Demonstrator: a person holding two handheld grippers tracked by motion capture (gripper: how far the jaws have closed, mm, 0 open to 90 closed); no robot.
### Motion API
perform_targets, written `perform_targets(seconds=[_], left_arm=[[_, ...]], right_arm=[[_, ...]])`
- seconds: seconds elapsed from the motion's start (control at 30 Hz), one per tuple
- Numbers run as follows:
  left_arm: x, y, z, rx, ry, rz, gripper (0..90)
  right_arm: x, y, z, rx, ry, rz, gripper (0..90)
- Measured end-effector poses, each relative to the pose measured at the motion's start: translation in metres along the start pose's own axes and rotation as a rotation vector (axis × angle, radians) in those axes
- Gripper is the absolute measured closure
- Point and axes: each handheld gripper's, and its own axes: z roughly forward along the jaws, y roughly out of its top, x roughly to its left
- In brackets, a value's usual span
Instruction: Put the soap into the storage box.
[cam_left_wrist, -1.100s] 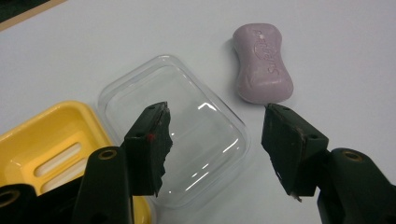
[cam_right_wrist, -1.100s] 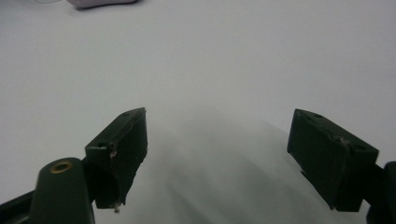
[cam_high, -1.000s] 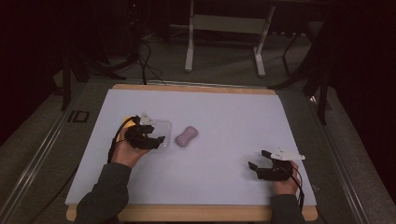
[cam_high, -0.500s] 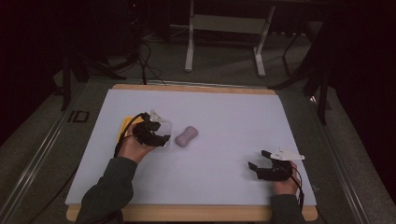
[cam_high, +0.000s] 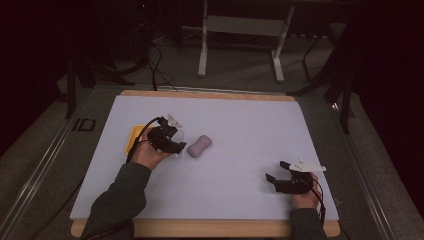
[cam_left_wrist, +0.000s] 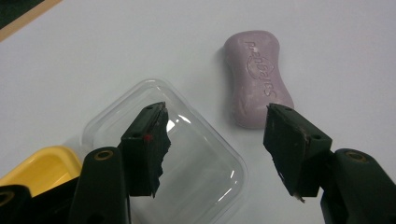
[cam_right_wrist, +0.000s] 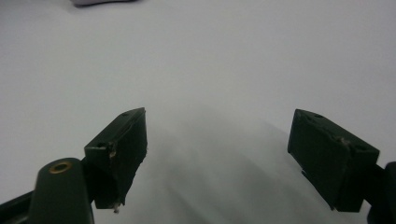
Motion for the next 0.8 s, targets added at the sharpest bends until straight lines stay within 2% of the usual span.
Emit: perform_targets(seconds=[0.37, 0.6, 0.8], left_arm=[[-0.004, 0.012, 0.006, 0.025, -0.007, 0.024, 40.0], [-0.006, 0.021, 0.013, 0.061, -0.009, 0.045, 38.9], [-0.010, 0.027, 0.023, 0.086, -0.019, 0.045, 38.7]], right_arm=[[0.000, 0.000, 0.000, 0.005, 0.000, -0.003, 19.4], [0.000, 0.000, 0.001, 0.008, -0.001, -0.007, 19.4], [0.000, 0.000, 0.001, 0.009, -0.001, -0.007, 19.4]])
